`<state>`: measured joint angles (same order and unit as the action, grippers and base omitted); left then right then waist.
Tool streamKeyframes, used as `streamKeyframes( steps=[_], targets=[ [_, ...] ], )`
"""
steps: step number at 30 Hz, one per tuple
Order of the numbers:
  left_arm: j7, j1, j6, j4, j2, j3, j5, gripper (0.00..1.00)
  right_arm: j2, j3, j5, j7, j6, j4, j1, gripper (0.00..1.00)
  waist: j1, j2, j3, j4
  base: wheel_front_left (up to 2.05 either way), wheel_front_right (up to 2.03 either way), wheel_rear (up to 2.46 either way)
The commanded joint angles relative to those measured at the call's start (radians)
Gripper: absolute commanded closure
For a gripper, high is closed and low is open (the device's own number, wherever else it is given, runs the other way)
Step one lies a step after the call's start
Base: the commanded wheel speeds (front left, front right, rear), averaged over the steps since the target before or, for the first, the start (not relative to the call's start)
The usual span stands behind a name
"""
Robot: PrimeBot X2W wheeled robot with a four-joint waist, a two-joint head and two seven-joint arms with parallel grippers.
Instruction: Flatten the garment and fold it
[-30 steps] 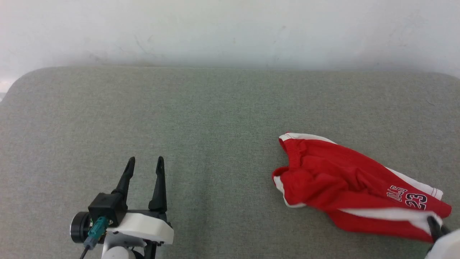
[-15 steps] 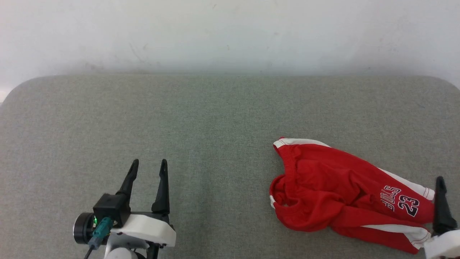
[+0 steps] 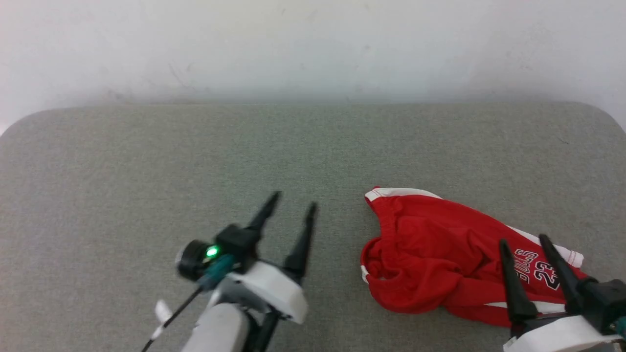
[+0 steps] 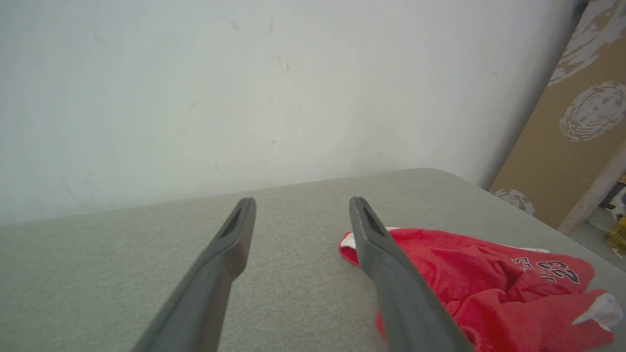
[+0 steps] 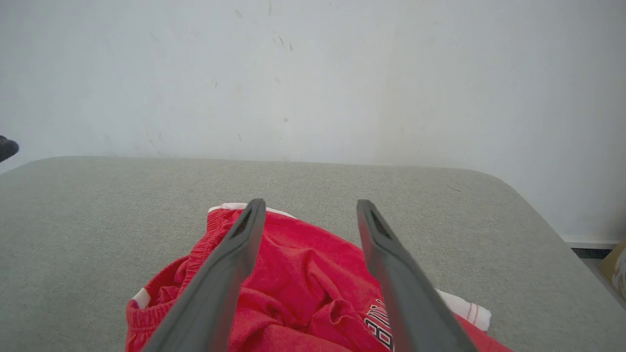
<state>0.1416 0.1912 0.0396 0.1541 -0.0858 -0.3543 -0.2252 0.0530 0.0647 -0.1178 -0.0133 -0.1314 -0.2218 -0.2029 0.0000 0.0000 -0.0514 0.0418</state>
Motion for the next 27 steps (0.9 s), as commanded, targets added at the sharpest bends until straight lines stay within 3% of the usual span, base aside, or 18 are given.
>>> streamKeyframes(
  steps=[1, 5, 10, 20, 21, 22, 24, 25, 27],
  targets=[
    [-0.014, 0.025, 0.014, 0.011, 0.007, -0.019, 0.009, 0.00, -0.003, -0.008, 0.008, 0.006, 0.001, -0.010, -0.010, 0.00, 0.0000, 0.0000, -0.011, -0.016, 0.00, 0.00, 0.00],
    [-0.138, 0.095, 0.066, 0.070, 0.021, -0.148, -0.009, 0.00, -0.003, -0.042, 0.011, 0.021, 0.001, -0.029, -0.009, 0.00, 0.0000, 0.0000, -0.036, -0.047, 0.00, 0.00, 0.00],
    [-0.326, 0.173, 0.088, 0.145, 0.017, -0.303, -0.057, 0.00, -0.003, -0.051, -0.008, 0.024, 0.001, -0.023, 0.008, 0.00, 0.0000, 0.0000, -0.072, -0.085, 0.00, 0.00, 0.00],
    [-0.629, 0.276, 0.091, 0.243, -0.096, -0.540, -0.190, 0.00, -0.003, -0.074, -0.050, 0.003, 0.001, 0.030, 0.038, 0.00, 0.0000, 0.0000, -0.111, -0.139, 0.00, 0.00, 0.00],
    [-0.658, 0.281, 0.091, 0.254, -0.105, -0.557, -0.205, 0.11, -0.003, -0.077, -0.053, 0.002, 0.001, 0.034, 0.040, 0.00, 0.0000, 0.0000, -0.112, -0.142, 0.00, 0.00, 0.00],
    [-0.690, 0.286, 0.091, 0.264, -0.115, -0.578, -0.219, 0.35, -0.003, -0.079, -0.054, 0.001, 0.001, 0.037, 0.042, 0.00, 0.0000, 0.0000, -0.113, -0.143, 0.00, 0.00, 0.00],
    [-0.739, 0.301, 0.091, 0.270, -0.135, -0.620, -0.246, 0.64, -0.003, -0.079, -0.061, -0.002, 0.001, 0.043, 0.045, 0.00, 0.0000, 0.0000, -0.113, -0.145, 0.00, 0.00, 0.00],
    [-0.754, 0.307, 0.091, 0.268, -0.144, -0.634, -0.262, 1.00, -0.003, -0.078, -0.062, -0.002, 0.001, 0.045, 0.046, 0.00, 0.0000, 0.0000, -0.113, -0.144, 0.00, 0.00, 0.00],
    [-0.775, 0.317, 0.091, 0.258, -0.160, -0.658, -0.297, 1.00, -0.003, -0.075, -0.063, -0.004, 0.001, 0.048, 0.049, 0.00, 0.0000, 0.0000, -0.109, -0.139, 0.00, 0.00, 0.00]
  ],
)
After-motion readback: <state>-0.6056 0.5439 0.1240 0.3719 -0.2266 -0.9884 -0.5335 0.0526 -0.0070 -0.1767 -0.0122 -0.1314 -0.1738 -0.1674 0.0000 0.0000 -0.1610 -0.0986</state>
